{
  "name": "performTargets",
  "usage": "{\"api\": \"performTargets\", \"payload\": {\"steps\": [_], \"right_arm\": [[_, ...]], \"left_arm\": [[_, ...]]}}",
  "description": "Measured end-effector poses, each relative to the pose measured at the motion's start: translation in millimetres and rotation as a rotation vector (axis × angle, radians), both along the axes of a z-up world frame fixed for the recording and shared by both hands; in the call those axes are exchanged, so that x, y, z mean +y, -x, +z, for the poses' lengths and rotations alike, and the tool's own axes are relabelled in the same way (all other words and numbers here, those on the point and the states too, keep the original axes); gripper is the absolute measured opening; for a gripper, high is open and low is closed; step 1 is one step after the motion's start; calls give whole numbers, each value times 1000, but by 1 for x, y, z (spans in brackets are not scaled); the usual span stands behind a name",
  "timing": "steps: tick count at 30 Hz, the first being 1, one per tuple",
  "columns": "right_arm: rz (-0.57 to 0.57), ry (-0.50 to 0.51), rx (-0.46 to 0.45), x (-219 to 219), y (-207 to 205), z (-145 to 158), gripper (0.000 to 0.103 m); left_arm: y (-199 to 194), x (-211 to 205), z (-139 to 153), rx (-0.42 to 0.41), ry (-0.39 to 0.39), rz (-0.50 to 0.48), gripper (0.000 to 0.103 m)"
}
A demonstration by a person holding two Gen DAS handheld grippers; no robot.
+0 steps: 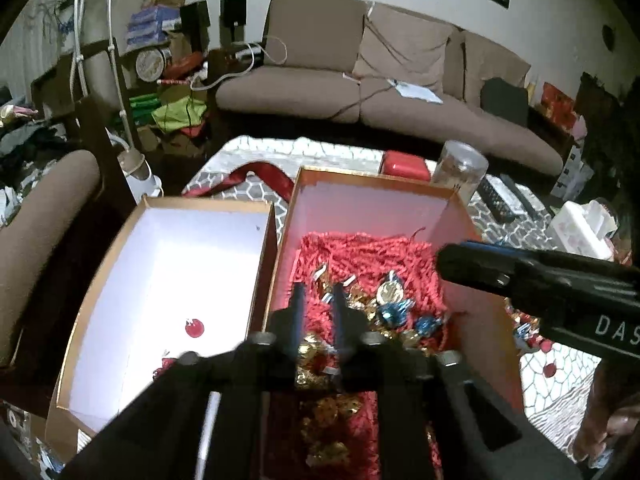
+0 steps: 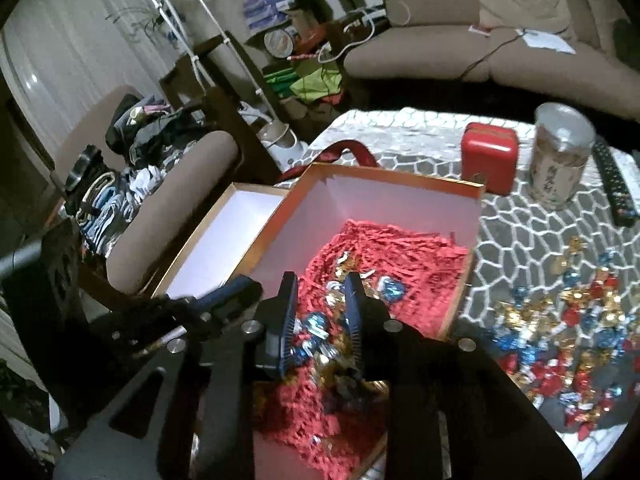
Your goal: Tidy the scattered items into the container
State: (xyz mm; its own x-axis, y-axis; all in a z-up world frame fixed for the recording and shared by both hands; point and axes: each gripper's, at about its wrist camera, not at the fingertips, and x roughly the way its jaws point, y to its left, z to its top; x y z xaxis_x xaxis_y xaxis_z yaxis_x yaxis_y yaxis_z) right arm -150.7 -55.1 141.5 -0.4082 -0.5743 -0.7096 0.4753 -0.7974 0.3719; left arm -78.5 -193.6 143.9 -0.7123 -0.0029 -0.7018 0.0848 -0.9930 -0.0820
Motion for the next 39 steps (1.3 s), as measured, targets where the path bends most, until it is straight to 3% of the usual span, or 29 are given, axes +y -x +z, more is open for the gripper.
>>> {"api": "performTargets", "payload": {"steps": [1, 2, 9, 11, 13, 15, 19, 23, 26, 39], "right_arm": [[-4, -10, 10, 4, -3, 3, 26], [-9, -21, 16, 9, -7, 6, 26], [-64, -48, 19, 45, -29, 18, 26], [-78, -55, 22, 55, -36, 21, 26], [-93, -67, 24, 67, -44, 25, 26], [-112, -86, 32, 78, -52, 28, 29], [-166, -121, 43, 108, -67, 29, 34], [-226, -145, 51, 136, -83, 30, 55], [-262, -152, 54, 156, -95, 30, 60], [-395, -141, 11, 237, -147, -7, 69]], "left_arm": [[-2, 2, 2, 13, 2, 4, 45], [-5, 4, 5, 27, 7, 7, 51], [-14, 30, 9, 31, 102, -4, 55], [-20, 36, 12, 31, 103, 24, 70], [-30, 42, 15, 50, 64, 28, 75], [-38, 50, 18, 67, 36, 13, 76], [-53, 71, 17, 67, 67, -16, 76], [-68, 82, 12, 46, 48, -35, 76], [-80, 95, 8, 23, 50, -49, 76], [-113, 148, -2, 19, 58, -108, 76]]}}
